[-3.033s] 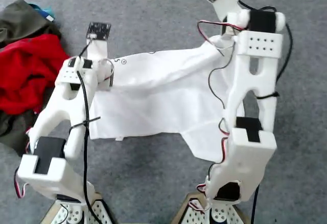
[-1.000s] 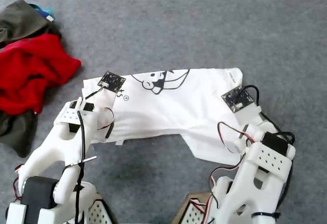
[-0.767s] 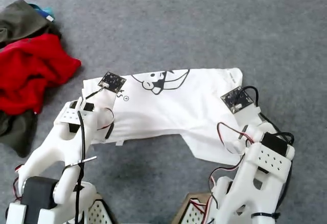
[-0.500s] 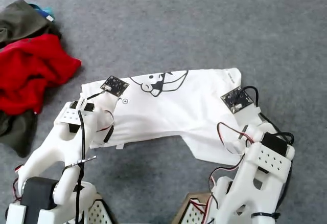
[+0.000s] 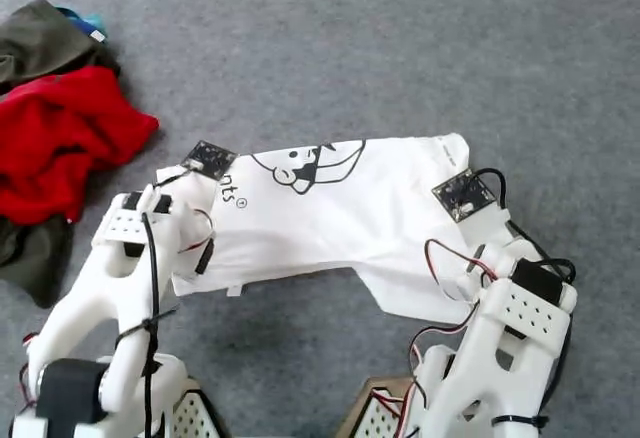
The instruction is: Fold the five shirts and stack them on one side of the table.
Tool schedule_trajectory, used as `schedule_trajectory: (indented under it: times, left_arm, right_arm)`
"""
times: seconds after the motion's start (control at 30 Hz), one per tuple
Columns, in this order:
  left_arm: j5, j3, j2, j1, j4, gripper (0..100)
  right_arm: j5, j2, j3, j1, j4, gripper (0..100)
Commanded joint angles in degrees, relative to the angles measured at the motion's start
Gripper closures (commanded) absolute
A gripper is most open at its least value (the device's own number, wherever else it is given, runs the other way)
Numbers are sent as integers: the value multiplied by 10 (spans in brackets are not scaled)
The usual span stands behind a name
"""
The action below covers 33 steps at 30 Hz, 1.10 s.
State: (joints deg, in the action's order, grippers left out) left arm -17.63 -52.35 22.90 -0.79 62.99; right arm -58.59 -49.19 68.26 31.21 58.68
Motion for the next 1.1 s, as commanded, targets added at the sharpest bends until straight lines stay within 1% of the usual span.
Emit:
schedule_trajectory:
  times: [0.0, 0.23, 0.33, 0.4, 0.43, 0.5, 0.57, 0.63, 0.7, 0.77, 0.83, 0.87, 0.93, 1.0, 1.07]
  left_arm:
    - [-1, 4, 40, 7, 11, 971]
    - [-1, -47, 69, 7, 4, 971]
    - [-1, -73, 68, 8, -28, 970]
    - [4, -81, 68, 13, -41, 941]
    - [12, -81, 68, 14, -41, 901]
    - [67, -80, 74, 26, -41, 817]
    - [117, -58, 69, 41, -39, 784]
    - [123, -34, 69, 51, -34, 784]
    - [122, -7, 74, 56, -5, 784]
    - [121, 26, 74, 58, 33, 784]
    - [96, 64, 74, 58, 70, 810]
    - [84, 84, 74, 58, 87, 855]
    - [75, 130, 74, 57, 101, 978]
    - [97, 167, 68, 55, 94, 947]
    - [140, 175, 58, 53, 40, 977]
  right_arm:
    - [-4, -9, -2, 8, -11, 984]
    - [-4, -9, 0, 7, -11, 984]
    - [-4, -9, 0, 7, -11, 984]
    - [-4, -9, -1, 7, -11, 982]
    - [-4, -9, -2, 7, -11, 978]
    - [-4, -9, -3, 7, -10, 926]
    - [-5, -11, -3, 7, -8, 846]
    - [-25, -12, -4, 7, -4, 773]
    - [-41, -12, -4, 14, -4, 740]
    - [-46, -13, -9, 27, 0, 761]
    - [-46, -13, -35, 35, 16, 812]
    - [-45, -13, -52, 36, 30, 864]
    - [-24, -9, -93, 25, 59, 994]
    - [15, -8, -126, -13, 76, 953]
    - [57, -7, -143, -59, 74, 984]
